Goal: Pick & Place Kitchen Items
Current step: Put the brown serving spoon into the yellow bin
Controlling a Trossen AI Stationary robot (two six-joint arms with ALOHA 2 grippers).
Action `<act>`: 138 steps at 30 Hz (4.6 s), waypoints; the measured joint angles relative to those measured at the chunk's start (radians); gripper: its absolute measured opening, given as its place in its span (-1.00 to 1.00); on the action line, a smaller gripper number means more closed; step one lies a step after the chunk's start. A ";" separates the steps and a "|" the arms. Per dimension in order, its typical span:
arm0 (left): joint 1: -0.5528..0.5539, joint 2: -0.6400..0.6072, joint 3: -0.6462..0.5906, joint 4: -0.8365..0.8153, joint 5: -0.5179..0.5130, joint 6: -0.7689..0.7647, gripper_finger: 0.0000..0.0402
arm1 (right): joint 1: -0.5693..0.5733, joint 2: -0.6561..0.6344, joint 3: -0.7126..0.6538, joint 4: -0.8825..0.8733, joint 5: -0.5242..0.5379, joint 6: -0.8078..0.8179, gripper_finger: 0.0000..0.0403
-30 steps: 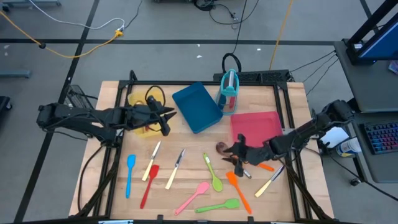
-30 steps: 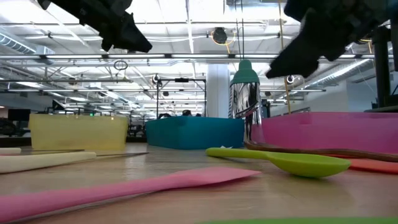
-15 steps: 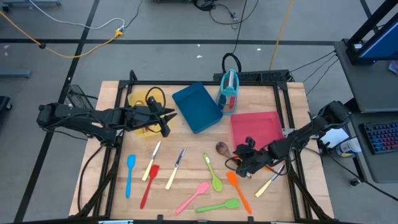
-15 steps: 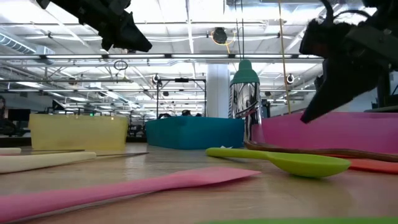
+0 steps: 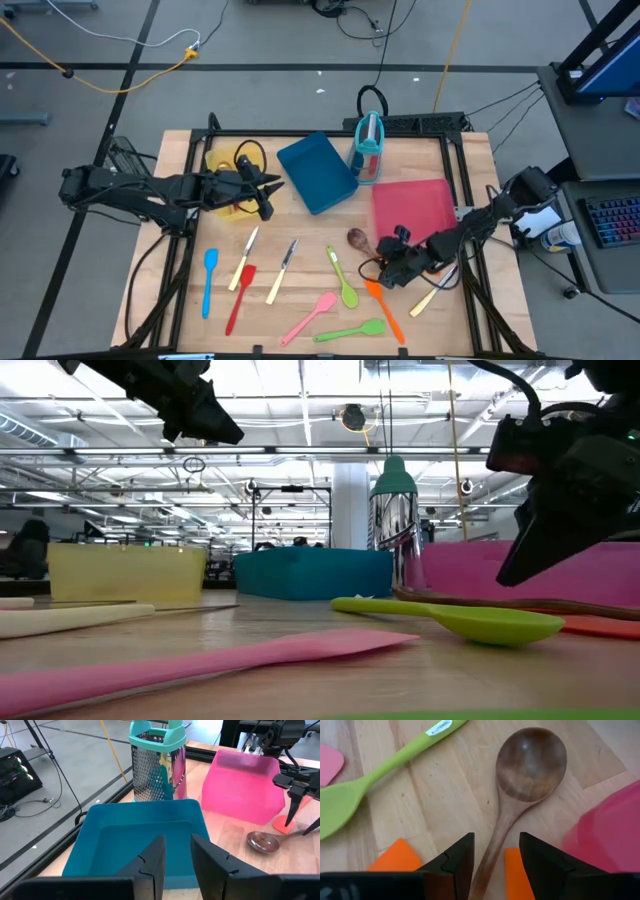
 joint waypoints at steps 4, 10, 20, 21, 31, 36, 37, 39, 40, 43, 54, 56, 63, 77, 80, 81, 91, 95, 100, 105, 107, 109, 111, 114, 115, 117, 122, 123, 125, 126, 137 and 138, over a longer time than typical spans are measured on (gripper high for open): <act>0.000 0.000 0.000 0.000 0.000 0.000 -0.52 | 0.016 0.003 -0.003 -0.002 -0.016 0.016 -0.25; 0.000 0.000 0.000 0.000 0.000 0.000 -0.52 | 0.025 -0.002 -0.004 -0.006 -0.012 -0.106 -0.25; 0.000 0.000 0.000 0.001 0.000 -0.010 -0.52 | 0.022 -0.078 0.003 -0.004 0.040 -0.252 -0.25; 0.000 0.000 0.000 0.001 0.000 -0.010 -0.52 | 0.025 -0.089 0.012 -0.007 0.045 -0.255 -0.25; 0.000 0.000 0.000 0.001 0.000 -0.010 -0.52 | 0.040 -0.116 0.176 -0.070 0.064 -0.478 -0.25; 0.000 0.000 0.000 0.001 0.000 -0.010 -0.52 | 0.017 -0.116 0.252 -0.144 -0.008 -0.473 -0.25; 0.000 0.000 0.000 0.001 0.000 -0.009 -0.52 | 0.010 -0.116 0.259 -0.127 -0.017 -0.473 -0.25; 0.000 0.000 0.000 0.001 0.000 -0.009 -0.52 | -0.003 -0.117 0.261 -0.076 -0.025 -0.486 -0.25; 0.000 0.000 0.000 0.001 0.000 -0.009 -0.52 | -0.007 -0.117 0.261 -0.063 -0.046 -0.494 -0.25; 0.000 0.000 0.000 0.001 0.000 -0.009 -0.52 | -0.017 -0.116 0.261 -0.053 -0.130 -0.522 -0.25; 0.000 0.000 0.000 -0.016 0.000 -0.008 -0.52 | -0.042 -0.116 0.261 -0.049 -0.146 -0.755 -0.25; 0.000 0.000 0.000 -0.018 0.000 -0.008 -0.52 | -0.052 -0.116 0.260 -0.040 -0.129 -0.796 -0.25; 0.000 0.000 0.000 -0.022 0.000 -0.008 -0.52 | -0.076 -0.117 0.260 -0.083 -0.092 -0.487 -0.25; 0.000 0.000 0.000 -0.021 0.000 -0.008 -0.52 | 0.047 -0.087 0.119 -0.259 -0.097 0.134 -0.33; 0.000 0.000 0.000 -0.021 0.000 -0.008 -0.52 | 0.055 -0.057 0.087 -0.235 -0.104 0.166 -0.39; 0.000 0.000 0.000 -0.021 0.000 -0.008 -0.52 | 0.057 -0.045 0.078 -0.226 -0.121 0.167 -0.41; 0.000 0.000 0.000 -0.018 -0.001 -0.009 -0.52 | 0.064 0.020 0.062 -0.187 -0.145 0.133 -0.39; 0.000 0.000 0.000 -0.018 -0.001 -0.009 -0.52 | 0.064 0.020 0.063 -0.168 -0.095 0.107 -0.30; 0.000 0.000 0.000 -0.018 -0.001 -0.011 -0.52 | 0.061 0.020 0.035 -0.154 -0.062 0.094 -0.25; 0.000 0.000 0.000 -0.018 -0.002 -0.018 -0.52 | 0.062 0.017 -0.042 -0.005 -0.059 0.118 -0.30; 0.000 0.000 0.000 -0.018 -0.002 -0.019 -0.52 | 0.062 0.015 -0.063 0.016 -0.054 0.102 -0.36; 0.000 0.000 0.000 -0.017 -0.002 -0.023 -0.52 | 0.063 0.015 -0.078 0.016 -0.048 0.069 -0.45; 0.000 0.000 0.000 -0.017 -0.002 -0.034 -0.52 | 0.063 0.015 -0.088 0.016 -0.045 0.032 -0.58; 0.000 0.000 0.000 -0.017 -0.002 -0.041 -0.52 | 0.063 0.016 -0.093 0.009 -0.012 0.002 -0.81; 0.000 0.000 0.000 -0.017 -0.002 -0.042 -0.52 | 0.063 0.015 -0.093 0.009 -0.005 -0.002 -0.84; 0.000 0.000 0.000 -0.017 -0.002 -0.045 -0.52 | 0.063 0.010 -0.094 0.009 0.008 -0.002 -0.84; 0.000 0.000 0.000 -0.014 -0.002 -0.045 -0.52 | 0.072 -0.014 -0.096 0.064 -0.009 -0.051 -0.81; 0.000 0.000 0.000 -0.013 -0.002 -0.045 -0.52 | 0.074 -0.022 -0.096 0.076 -0.009 -0.074 -0.80; 0.000 0.000 0.000 -0.013 -0.002 -0.045 -0.52 | 0.076 -0.050 -0.088 0.103 -0.003 -0.118 -0.80; 0.000 0.000 0.000 -0.013 -0.002 -0.045 -0.52 | 0.075 -0.065 -0.082 0.116 0.005 -0.131 -0.81; 0.000 0.000 0.000 -0.015 0.005 -0.001 -0.52 | 0.054 -0.233 -0.082 0.220 0.309 -0.384 -0.80; 0.000 0.000 0.000 -0.014 0.008 0.001 -0.52 | 0.047 -0.241 -0.082 0.262 0.343 -0.441 -0.80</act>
